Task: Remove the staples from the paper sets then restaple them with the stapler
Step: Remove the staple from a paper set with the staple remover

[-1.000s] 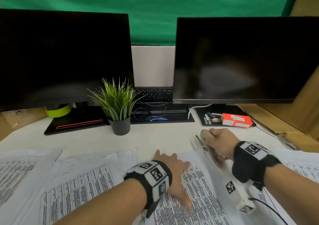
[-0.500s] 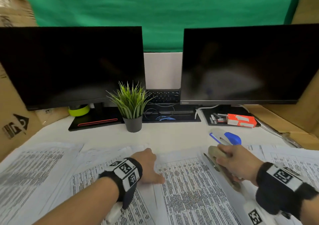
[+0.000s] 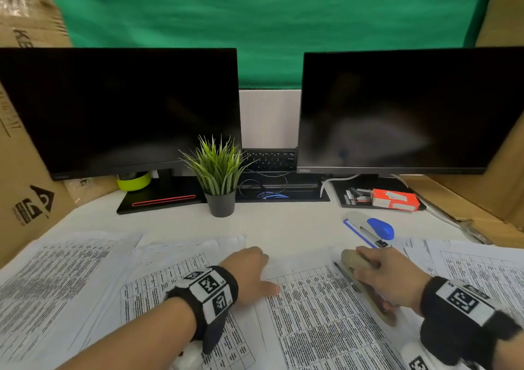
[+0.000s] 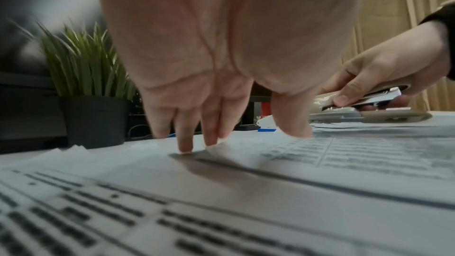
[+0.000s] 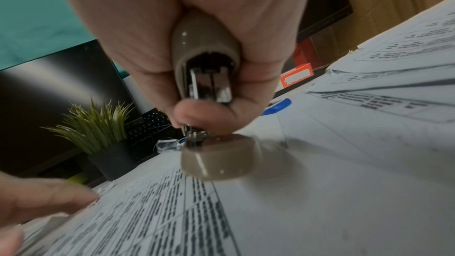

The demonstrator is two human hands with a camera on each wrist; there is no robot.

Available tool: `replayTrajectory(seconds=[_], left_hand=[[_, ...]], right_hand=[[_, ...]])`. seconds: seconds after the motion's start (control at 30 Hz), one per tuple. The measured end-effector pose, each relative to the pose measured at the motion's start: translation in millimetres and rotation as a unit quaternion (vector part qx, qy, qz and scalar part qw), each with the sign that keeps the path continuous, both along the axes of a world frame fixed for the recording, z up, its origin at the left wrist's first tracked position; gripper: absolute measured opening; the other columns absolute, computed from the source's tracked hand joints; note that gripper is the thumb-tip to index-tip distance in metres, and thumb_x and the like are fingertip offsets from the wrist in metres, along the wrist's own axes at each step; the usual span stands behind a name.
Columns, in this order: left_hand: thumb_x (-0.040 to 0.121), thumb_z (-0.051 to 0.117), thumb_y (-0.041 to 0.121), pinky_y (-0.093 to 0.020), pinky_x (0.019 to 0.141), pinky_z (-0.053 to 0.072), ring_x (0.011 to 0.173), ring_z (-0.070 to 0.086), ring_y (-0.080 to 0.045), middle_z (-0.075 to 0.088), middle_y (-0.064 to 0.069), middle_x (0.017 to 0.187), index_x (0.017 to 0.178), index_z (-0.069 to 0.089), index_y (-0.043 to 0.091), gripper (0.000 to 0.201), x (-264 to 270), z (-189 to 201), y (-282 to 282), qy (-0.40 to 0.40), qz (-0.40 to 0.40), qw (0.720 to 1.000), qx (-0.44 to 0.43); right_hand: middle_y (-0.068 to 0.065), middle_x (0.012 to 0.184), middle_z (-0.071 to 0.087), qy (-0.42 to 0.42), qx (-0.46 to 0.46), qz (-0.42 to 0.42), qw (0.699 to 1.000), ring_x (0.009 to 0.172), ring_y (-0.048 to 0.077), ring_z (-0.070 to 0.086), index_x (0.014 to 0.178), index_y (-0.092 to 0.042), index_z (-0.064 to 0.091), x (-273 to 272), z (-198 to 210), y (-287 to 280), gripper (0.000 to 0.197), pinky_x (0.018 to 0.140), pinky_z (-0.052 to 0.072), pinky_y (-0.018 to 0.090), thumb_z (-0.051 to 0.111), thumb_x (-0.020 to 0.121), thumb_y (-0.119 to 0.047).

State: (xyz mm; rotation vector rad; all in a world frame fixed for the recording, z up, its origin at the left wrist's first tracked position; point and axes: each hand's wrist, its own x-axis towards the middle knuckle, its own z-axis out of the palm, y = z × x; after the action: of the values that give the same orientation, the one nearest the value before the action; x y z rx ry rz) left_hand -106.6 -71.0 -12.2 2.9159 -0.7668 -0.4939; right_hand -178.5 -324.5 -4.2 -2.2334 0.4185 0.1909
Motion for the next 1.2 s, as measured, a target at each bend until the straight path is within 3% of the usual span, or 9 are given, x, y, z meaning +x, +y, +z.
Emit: replayTrajectory(seconds=[0.17,0.3,0.43,0.6,0.77,0.9,1.0,1.1,1.2], left_hand=[[0.083,0.057,0.067,-0.041,0.116,0.027,0.143,0.026,-0.024,0.019,-0.005,0.158,0.152,0.022,0.009,0.096,-6,-1,-7,0.052,-0.037,0.994,0.091],[0.083,0.055,0.069,-0.042,0.122,0.007,0.150,-0.002,-0.022,-0.010,-0.001,0.163,0.156,0.000,0.024,0.102,-6,8,3,0.107,-0.066,0.984,0.126],[0.078,0.058,0.073,-0.051,0.120,-0.003,0.150,-0.008,-0.025,-0.013,-0.001,0.162,0.151,0.004,0.047,0.094,-2,12,6,0.155,-0.063,0.977,0.132],[0.081,0.058,0.068,-0.049,0.115,-0.014,0.149,-0.010,-0.025,-0.010,-0.003,0.163,0.152,0.007,0.046,0.090,0,15,3,0.132,-0.057,0.980,0.138],[0.088,0.051,0.063,-0.056,0.117,-0.009,0.149,-0.009,-0.031,-0.010,-0.008,0.162,0.153,0.002,0.040,0.084,16,4,16,0.032,-0.008,0.985,0.167],[0.095,0.054,0.044,-0.036,0.116,0.025,0.140,0.035,-0.024,0.034,-0.005,0.155,0.151,0.029,0.024,0.065,5,15,18,0.036,0.102,0.989,-0.104],[0.082,0.075,0.037,-0.031,0.095,0.050,0.098,0.067,-0.014,0.070,-0.002,0.113,0.144,0.042,0.016,0.073,-19,18,9,0.134,0.153,0.919,-0.337],[0.075,0.083,0.022,-0.033,0.067,0.055,0.063,0.066,-0.016,0.072,-0.005,0.074,0.125,0.059,0.009,0.057,-37,14,6,0.158,0.172,0.875,-0.424],[0.078,0.076,0.001,-0.043,0.067,0.056,0.054,0.061,-0.024,0.056,-0.004,0.052,0.079,0.055,0.004,0.022,-49,16,21,0.112,0.234,0.828,-0.497]], right_hand=[[0.003,0.077,0.054,0.006,-0.009,0.011,1.000,0.050,0.017,0.046,0.131,-0.018,0.052,-3,-1,0,0.039,0.039,0.042,0.020,0.056,0.093,-0.016],[0.005,0.073,0.053,0.003,-0.010,0.020,1.000,0.050,0.017,0.044,0.135,-0.018,0.050,-7,0,0,0.042,0.039,0.041,0.019,0.056,0.093,-0.017],[0.003,0.078,0.054,0.005,-0.005,0.036,0.999,0.053,0.016,0.047,0.138,-0.024,0.046,-12,1,4,0.046,0.040,0.042,0.020,0.056,0.094,-0.018],[0.005,0.080,0.057,0.003,-0.010,0.045,0.999,0.046,0.012,0.047,0.132,-0.023,0.049,-16,-1,7,0.039,0.040,0.041,0.019,0.056,0.094,-0.019],[0.005,0.080,0.057,0.011,0.036,0.033,0.999,0.051,0.014,0.051,0.134,-0.022,0.047,-18,2,11,0.047,0.044,0.045,0.021,0.052,0.090,-0.005],[0.014,0.086,0.056,-0.021,0.079,0.056,0.995,0.050,0.017,0.053,0.109,-0.013,0.059,-20,16,28,0.035,0.051,0.049,0.026,0.050,0.082,0.008],[0.029,0.092,0.057,-0.069,0.109,0.088,0.988,0.058,0.025,0.053,0.112,-0.018,0.061,-20,25,57,0.046,0.054,0.051,0.034,0.051,0.078,0.011],[0.019,0.083,0.053,-0.110,0.141,0.134,0.975,0.057,0.024,0.050,0.111,-0.014,0.059,-21,37,97,0.044,0.052,0.049,0.037,0.058,0.075,0.010],[0.008,0.082,0.053,-0.147,0.118,0.187,0.964,0.058,0.014,0.050,0.110,-0.014,0.054,-21,43,131,0.040,0.046,0.043,0.023,0.061,0.074,0.002]])
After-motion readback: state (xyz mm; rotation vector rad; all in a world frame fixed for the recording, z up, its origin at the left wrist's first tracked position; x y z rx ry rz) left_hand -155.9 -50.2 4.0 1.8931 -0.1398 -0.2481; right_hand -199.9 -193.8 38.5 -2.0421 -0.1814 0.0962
